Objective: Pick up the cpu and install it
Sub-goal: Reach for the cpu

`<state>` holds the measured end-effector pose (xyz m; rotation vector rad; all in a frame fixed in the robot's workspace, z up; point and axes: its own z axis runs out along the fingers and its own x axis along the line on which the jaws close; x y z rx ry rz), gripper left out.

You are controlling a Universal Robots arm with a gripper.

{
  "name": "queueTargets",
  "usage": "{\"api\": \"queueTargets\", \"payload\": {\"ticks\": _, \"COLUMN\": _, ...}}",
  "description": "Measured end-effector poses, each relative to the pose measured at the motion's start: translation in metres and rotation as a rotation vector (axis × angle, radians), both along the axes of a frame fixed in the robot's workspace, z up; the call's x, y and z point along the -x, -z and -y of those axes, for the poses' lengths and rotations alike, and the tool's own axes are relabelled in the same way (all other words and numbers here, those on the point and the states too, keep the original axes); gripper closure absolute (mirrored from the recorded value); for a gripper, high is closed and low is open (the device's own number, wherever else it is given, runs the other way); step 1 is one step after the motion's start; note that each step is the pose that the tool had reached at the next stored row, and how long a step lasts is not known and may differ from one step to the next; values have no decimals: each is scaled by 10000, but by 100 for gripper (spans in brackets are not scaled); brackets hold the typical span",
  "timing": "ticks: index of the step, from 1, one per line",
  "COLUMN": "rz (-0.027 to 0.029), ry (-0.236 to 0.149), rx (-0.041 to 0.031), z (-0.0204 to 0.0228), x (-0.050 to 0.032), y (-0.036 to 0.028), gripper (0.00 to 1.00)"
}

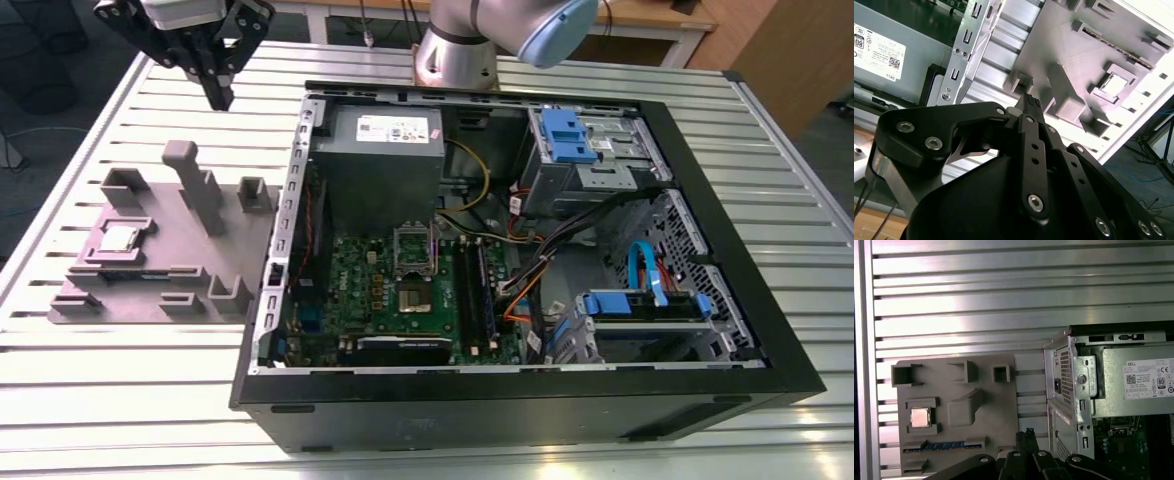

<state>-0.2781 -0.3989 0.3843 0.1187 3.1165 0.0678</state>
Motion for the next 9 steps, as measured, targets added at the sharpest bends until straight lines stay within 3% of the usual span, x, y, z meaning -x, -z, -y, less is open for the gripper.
{"api": "queueTargets", "payload": {"ticks": 9, "rz": -2, "ry": 0, "rx": 0, "z": 0, "x": 48, "y": 3, "gripper": 89}}
